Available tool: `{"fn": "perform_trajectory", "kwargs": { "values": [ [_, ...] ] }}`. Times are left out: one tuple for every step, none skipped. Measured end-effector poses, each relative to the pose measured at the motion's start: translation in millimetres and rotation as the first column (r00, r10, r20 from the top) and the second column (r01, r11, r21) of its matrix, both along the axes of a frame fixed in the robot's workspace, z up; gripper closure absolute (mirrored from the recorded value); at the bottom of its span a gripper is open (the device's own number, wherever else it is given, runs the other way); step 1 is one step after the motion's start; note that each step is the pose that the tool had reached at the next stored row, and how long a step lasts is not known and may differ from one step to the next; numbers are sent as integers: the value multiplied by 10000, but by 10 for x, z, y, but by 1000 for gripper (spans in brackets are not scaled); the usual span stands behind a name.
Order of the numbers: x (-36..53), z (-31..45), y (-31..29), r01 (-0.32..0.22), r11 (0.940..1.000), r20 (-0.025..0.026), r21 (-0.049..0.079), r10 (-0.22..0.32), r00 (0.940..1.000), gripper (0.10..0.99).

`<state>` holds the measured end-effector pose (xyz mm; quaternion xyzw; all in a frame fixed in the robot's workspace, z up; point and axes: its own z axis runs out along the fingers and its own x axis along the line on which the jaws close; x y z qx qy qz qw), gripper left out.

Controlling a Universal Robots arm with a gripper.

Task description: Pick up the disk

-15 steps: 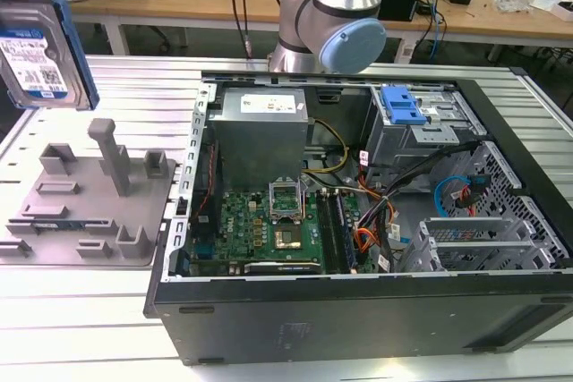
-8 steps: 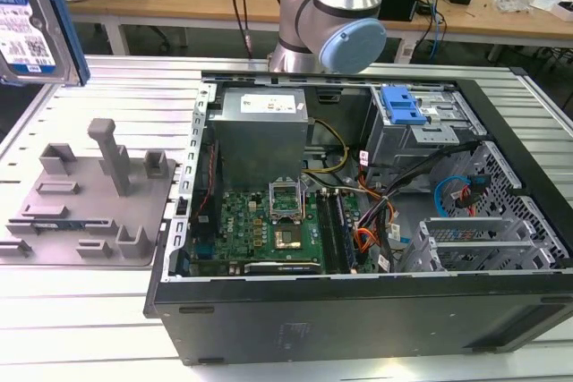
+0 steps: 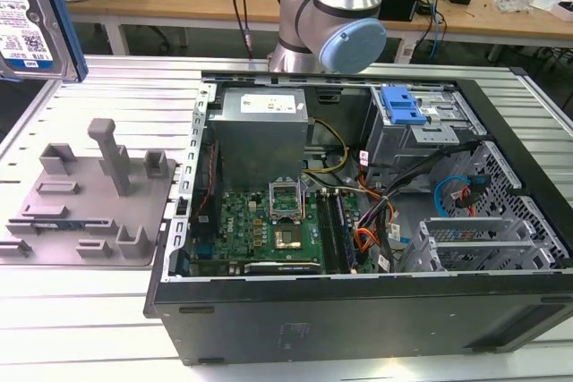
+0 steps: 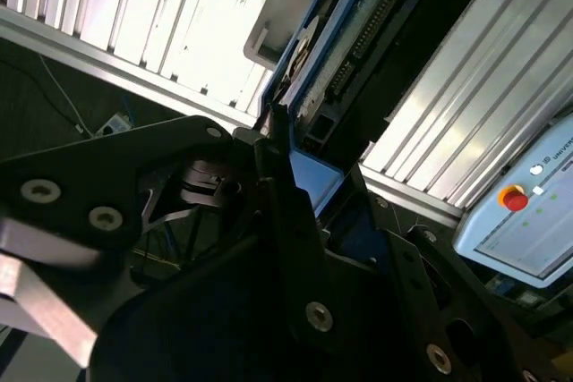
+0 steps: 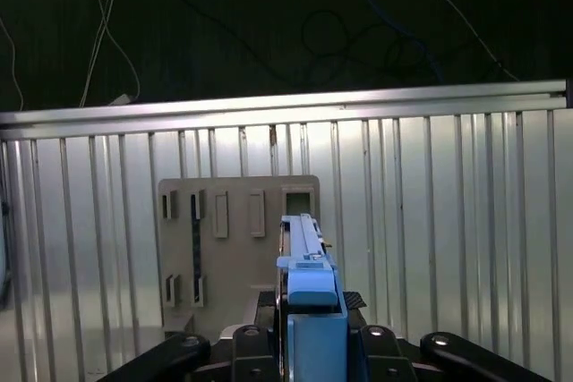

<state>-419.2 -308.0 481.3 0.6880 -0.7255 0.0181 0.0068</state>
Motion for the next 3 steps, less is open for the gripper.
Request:
{"fn": "perform_trajectory", "kwargs": {
  "values": [
    [0,0,0,-3,10000,0,0,3,10000,718],
    [0,0,0,-3,10000,0,0,3,10000,718],
    [0,0,0,-4,10000,0,0,4,10000,718]
  ]
}}
